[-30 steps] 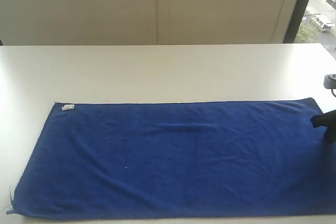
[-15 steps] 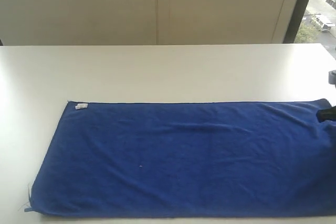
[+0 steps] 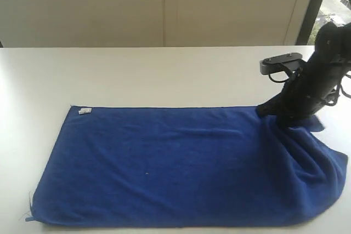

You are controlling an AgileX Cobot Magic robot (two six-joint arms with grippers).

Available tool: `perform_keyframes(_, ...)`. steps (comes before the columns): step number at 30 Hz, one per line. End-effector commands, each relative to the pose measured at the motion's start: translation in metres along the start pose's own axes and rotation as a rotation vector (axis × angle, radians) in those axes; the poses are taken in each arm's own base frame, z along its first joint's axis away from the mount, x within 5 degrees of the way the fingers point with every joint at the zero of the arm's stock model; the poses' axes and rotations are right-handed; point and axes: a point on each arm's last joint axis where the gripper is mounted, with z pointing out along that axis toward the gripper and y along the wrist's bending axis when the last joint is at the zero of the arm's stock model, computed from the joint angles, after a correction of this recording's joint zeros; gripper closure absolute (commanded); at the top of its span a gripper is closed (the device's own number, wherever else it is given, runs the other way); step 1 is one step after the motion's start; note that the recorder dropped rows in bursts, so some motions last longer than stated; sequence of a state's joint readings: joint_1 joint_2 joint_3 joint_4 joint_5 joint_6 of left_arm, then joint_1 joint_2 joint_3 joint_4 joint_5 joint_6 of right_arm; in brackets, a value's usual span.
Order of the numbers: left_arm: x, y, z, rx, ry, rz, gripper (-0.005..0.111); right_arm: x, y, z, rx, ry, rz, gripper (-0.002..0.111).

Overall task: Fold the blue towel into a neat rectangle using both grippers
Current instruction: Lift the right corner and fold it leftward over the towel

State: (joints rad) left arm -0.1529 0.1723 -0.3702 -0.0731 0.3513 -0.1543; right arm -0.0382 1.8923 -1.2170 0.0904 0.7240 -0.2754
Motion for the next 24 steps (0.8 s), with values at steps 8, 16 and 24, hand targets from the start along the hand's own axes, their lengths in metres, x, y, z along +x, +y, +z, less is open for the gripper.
perform_keyframes(8,0.003,-0.001,0.002,0.015,0.022,-0.035,0.107,-0.022,0.065,-0.026,-0.047,-0.042,-0.133,0.108)
perform_keyframes(16,0.004,-0.001,0.002,0.018,0.028,-0.041,0.107,-0.035,0.109,-0.044,-0.083,-0.055,-0.219,0.108)
perform_keyframes(24,0.004,-0.002,0.002,0.022,0.028,-0.047,0.107,-0.043,0.162,-0.063,-0.132,-0.126,-0.316,0.108)
